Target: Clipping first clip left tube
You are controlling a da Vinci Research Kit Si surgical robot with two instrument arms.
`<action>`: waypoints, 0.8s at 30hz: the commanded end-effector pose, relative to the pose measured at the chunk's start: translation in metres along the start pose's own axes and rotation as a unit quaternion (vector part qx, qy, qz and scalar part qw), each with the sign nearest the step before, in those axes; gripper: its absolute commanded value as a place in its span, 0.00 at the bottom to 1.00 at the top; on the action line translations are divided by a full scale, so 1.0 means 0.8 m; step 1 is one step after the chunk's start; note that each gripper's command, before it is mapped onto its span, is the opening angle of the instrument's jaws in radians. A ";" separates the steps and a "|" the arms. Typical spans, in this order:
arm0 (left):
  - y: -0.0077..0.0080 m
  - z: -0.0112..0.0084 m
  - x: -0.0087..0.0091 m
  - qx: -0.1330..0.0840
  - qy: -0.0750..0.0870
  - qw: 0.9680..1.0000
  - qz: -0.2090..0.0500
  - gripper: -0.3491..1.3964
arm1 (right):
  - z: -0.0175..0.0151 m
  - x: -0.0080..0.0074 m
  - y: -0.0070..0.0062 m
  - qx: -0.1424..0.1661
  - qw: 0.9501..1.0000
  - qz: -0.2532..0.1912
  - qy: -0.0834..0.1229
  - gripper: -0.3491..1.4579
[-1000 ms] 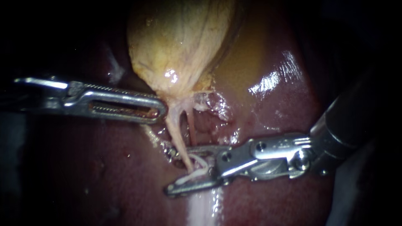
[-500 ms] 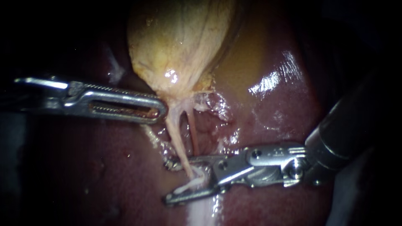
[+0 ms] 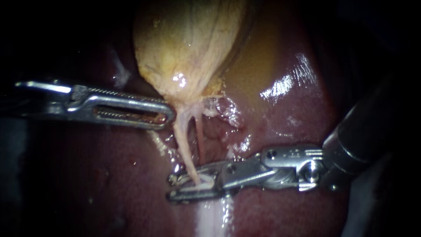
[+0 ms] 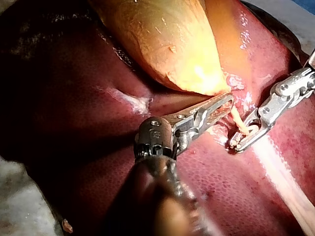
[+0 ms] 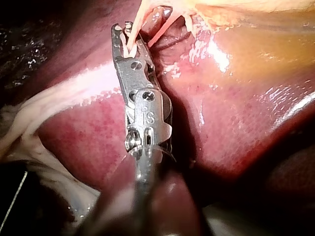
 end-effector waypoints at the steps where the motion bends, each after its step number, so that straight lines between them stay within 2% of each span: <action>1: 0.0000 0.0000 0.0000 0.000 0.000 1.000 0.000 0.00 | -0.0001 0.0001 0.0000 0.000 1.000 0.007 -0.005 0.00; 7: 0.0000 0.0000 0.0000 0.000 0.000 1.000 0.000 0.00 | -0.0003 0.0000 0.0000 -0.001 0.999 0.031 -0.010 0.00; 24: -0.0001 0.0000 0.0000 0.000 0.000 1.000 0.000 0.00 | -0.0003 -0.0002 0.0000 0.000 0.999 0.033 -0.015 0.00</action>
